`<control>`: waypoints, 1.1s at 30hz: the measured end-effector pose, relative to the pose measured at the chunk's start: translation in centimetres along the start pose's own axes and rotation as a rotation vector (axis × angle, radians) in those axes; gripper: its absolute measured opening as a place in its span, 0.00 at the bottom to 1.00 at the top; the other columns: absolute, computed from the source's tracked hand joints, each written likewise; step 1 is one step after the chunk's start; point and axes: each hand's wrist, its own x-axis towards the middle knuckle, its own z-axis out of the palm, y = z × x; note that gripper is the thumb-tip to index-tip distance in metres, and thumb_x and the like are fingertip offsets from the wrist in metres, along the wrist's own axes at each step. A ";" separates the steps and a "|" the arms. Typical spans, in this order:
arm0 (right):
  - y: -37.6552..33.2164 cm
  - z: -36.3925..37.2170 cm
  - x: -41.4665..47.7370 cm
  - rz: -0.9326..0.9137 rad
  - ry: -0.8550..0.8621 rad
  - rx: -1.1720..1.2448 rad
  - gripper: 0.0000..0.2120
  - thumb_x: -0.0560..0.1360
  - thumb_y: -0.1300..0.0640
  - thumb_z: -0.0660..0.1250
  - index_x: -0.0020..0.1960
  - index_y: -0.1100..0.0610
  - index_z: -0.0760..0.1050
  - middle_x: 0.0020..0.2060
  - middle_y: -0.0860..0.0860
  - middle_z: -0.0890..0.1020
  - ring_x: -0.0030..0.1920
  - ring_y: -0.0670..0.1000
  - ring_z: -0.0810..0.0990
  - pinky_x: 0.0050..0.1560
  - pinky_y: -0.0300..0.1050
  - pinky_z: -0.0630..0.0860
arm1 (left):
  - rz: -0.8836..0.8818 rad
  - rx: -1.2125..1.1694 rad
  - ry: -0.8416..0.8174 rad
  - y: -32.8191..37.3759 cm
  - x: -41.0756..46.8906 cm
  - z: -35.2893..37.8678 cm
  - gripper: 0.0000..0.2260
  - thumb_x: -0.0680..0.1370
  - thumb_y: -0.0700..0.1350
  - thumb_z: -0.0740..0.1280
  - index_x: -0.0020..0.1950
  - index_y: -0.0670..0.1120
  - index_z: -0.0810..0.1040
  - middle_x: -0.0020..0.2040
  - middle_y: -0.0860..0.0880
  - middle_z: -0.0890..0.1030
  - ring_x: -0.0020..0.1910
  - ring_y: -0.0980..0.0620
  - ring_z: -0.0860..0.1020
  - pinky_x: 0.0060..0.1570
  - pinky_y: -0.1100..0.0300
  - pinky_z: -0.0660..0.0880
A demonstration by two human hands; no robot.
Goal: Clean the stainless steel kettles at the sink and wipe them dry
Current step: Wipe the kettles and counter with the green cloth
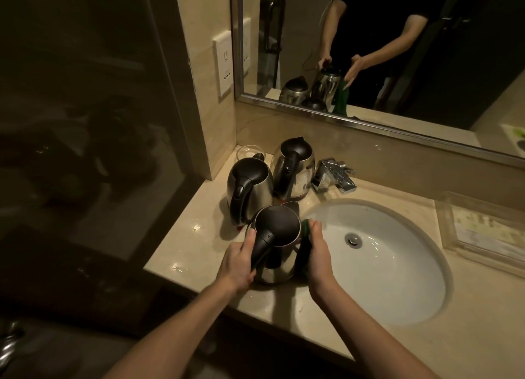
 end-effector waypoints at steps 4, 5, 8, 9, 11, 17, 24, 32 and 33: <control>-0.3 0.3 0.7 -0.099 -0.017 -0.076 0.23 0.79 0.37 0.49 0.51 0.42 0.81 0.48 0.40 0.83 0.51 0.36 0.78 0.51 0.36 0.67 | 0.027 0.013 -0.075 -0.2 0.7 -1.5 0.28 0.82 0.62 0.52 0.38 0.41 0.75 0.21 0.49 0.69 0.18 0.52 0.67 0.22 0.62 0.63; 0.0 0.2 0.7 -0.099 -0.004 -0.087 0.23 0.79 0.36 0.49 0.51 0.42 0.81 0.48 0.39 0.83 0.50 0.34 0.78 0.51 0.35 0.67 | 0.036 0.008 -0.101 -0.3 0.9 -1.9 0.28 0.80 0.64 0.52 0.38 0.42 0.75 0.21 0.49 0.70 0.18 0.52 0.68 0.22 0.62 0.63; 1.1 -0.4 1.4 0.007 0.039 -0.055 0.24 0.78 0.36 0.48 0.48 0.44 0.81 0.44 0.36 0.81 0.49 0.36 0.76 0.56 0.38 0.63 | 0.047 0.004 -0.148 -0.6 1.4 -3.0 0.30 0.77 0.69 0.54 0.34 0.44 0.76 0.21 0.47 0.70 0.18 0.50 0.68 0.22 0.62 0.64; 1.4 -0.6 1.7 0.073 0.036 -0.036 0.24 0.79 0.37 0.47 0.51 0.46 0.79 0.47 0.37 0.78 0.52 0.40 0.73 0.58 0.40 0.61 | 0.048 0.003 -0.152 -0.7 1.6 -3.3 0.31 0.77 0.70 0.54 0.32 0.45 0.76 0.21 0.47 0.70 0.18 0.50 0.67 0.22 0.61 0.64; 1.5 -1.1 2.3 0.169 0.010 -0.004 0.26 0.79 0.36 0.46 0.60 0.50 0.76 0.52 0.44 0.74 0.55 0.44 0.68 0.61 0.45 0.59 | 0.043 -0.005 -0.163 -0.9 2.1 -3.8 0.31 0.76 0.70 0.55 0.29 0.46 0.76 0.20 0.46 0.69 0.17 0.49 0.67 0.22 0.62 0.63; -0.3 -1.2 3.2 0.155 -0.045 -0.002 0.34 0.77 0.33 0.46 0.70 0.55 0.69 0.57 0.43 0.74 0.58 0.43 0.68 0.63 0.50 0.59 | 0.037 0.018 -0.173 -1.2 2.6 -4.5 0.33 0.75 0.70 0.53 0.34 0.41 0.76 0.22 0.43 0.70 0.19 0.49 0.68 0.22 0.62 0.65; 0.4 -0.8 3.3 0.133 -0.001 -0.096 0.30 0.80 0.38 0.46 0.33 0.47 0.80 0.31 0.36 0.80 0.38 0.36 0.76 0.59 0.44 0.63 | 0.180 0.136 0.388 -1.4 1.2 -2.3 0.24 0.83 0.59 0.54 0.37 0.45 0.74 0.33 0.47 0.77 0.36 0.46 0.78 0.39 0.53 0.75; -0.8 -1.4 4.4 0.292 -0.068 -0.037 0.34 0.78 0.33 0.46 0.68 0.56 0.71 0.67 0.53 0.73 0.68 0.53 0.67 0.68 0.54 0.59 | 0.126 0.201 0.656 0.4 2.1 -0.2 0.25 0.83 0.59 0.52 0.33 0.49 0.74 0.30 0.52 0.76 0.32 0.56 0.75 0.32 0.60 0.64; -1.3 -1.4 4.5 0.277 -0.094 -0.016 0.35 0.78 0.34 0.45 0.71 0.57 0.68 0.69 0.53 0.71 0.67 0.52 0.68 0.65 0.53 0.60 | 0.141 0.202 0.634 0.2 2.3 -0.7 0.26 0.83 0.59 0.52 0.32 0.47 0.74 0.29 0.50 0.76 0.31 0.53 0.76 0.31 0.59 0.65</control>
